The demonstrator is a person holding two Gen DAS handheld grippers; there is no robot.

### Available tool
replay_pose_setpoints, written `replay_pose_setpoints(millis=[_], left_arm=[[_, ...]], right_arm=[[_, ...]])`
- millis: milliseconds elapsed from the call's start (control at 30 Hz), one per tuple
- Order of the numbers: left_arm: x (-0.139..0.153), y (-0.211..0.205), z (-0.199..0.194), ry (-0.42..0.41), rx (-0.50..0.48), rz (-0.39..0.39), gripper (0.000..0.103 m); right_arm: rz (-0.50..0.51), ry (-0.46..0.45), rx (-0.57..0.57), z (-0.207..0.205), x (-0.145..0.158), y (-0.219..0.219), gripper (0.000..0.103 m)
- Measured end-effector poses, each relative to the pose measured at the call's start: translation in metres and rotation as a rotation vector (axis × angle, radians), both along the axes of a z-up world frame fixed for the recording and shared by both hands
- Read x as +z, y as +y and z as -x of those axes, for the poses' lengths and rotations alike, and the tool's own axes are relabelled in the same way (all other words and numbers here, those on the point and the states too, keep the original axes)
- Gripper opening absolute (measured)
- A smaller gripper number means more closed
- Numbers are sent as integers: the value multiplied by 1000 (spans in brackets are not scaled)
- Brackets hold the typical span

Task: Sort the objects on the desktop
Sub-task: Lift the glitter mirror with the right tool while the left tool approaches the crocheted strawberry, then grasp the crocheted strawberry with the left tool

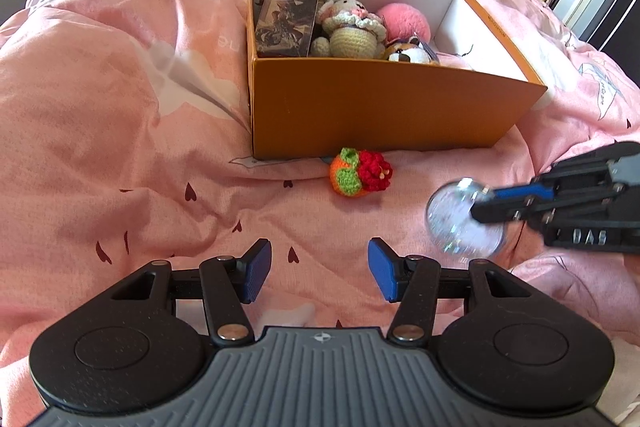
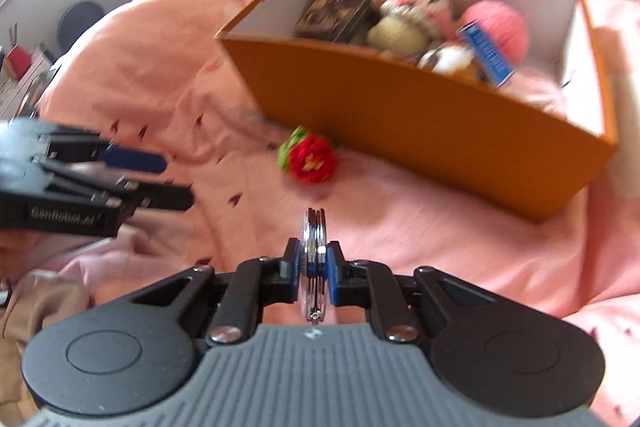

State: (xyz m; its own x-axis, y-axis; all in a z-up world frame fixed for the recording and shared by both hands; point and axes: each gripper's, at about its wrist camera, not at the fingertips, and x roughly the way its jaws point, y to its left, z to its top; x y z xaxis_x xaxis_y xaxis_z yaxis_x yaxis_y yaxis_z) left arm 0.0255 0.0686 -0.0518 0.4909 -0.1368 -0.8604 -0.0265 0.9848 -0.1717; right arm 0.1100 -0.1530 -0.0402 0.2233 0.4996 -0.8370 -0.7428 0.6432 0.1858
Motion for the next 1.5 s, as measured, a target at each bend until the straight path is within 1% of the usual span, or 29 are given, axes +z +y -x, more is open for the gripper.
replay_pose_setpoints(millis=[67, 167, 267, 367, 433, 467, 567, 700, 800, 867, 967, 1000, 1067, 1133, 1200, 1333, 1467, 1500], left_arm=[[0, 1, -1, -4, 5, 3, 63], [0, 2, -3, -4, 10, 8, 63], [-1, 2, -3, -12, 9, 9, 63], [-1, -1, -3, -27, -14, 7, 63], [-3, -5, -3, -31, -36, 3, 63], [-4, -7, -5, -30, -47, 1, 63], [-10, -14, -10, -29, -78, -5, 63], [-16, -20, -26, -39, -72, 5, 63], [-19, -25, -41, -59, -82, 5, 64], [-23, -29, -51, -53, -102, -8, 64], [-31, -37, -65, -32, -128, -44, 64], [-33, -39, -68, -28, -138, -63, 64], [-37, -46, -71, -19, -171, -123, 64], [-40, -55, -72, -23, -208, -195, 64], [-42, -61, -72, -32, -245, -236, 65], [-46, -68, -75, -40, -289, -253, 65], [-50, -74, -79, -53, -340, -278, 65], [-51, -74, -80, -53, -347, -277, 63]], right_arm=[[11, -42, -29, -6, 2, -2, 15], [57, -74, -58, -13, -7, -3, 15], [82, -59, -74, -16, -23, -3, 15], [92, -58, -84, -17, -28, -3, 17], [112, -76, -92, -17, -29, -2, 21], [117, -80, -94, -18, -30, -3, 22], [104, -66, -103, -21, -31, -5, 22], [70, -25, -109, -24, -32, -7, 22], [59, -18, -87, -21, -31, -6, 21], [63, -26, -82, -19, -30, -6, 20], [94, -52, -80, -20, -33, -7, 19], [93, -46, -80, -21, -34, -7, 18], [84, -27, -88, -25, -34, -7, 18], [51, -6, -87, -28, -28, -7, 15], [17, -11, -93, -30, -19, -5, 15], [-11, -49, -99, -34, -10, 2, 15], [58, -110, -85, -36, -19, 16, 15], [71, -115, -83, -37, -22, 18, 15]])
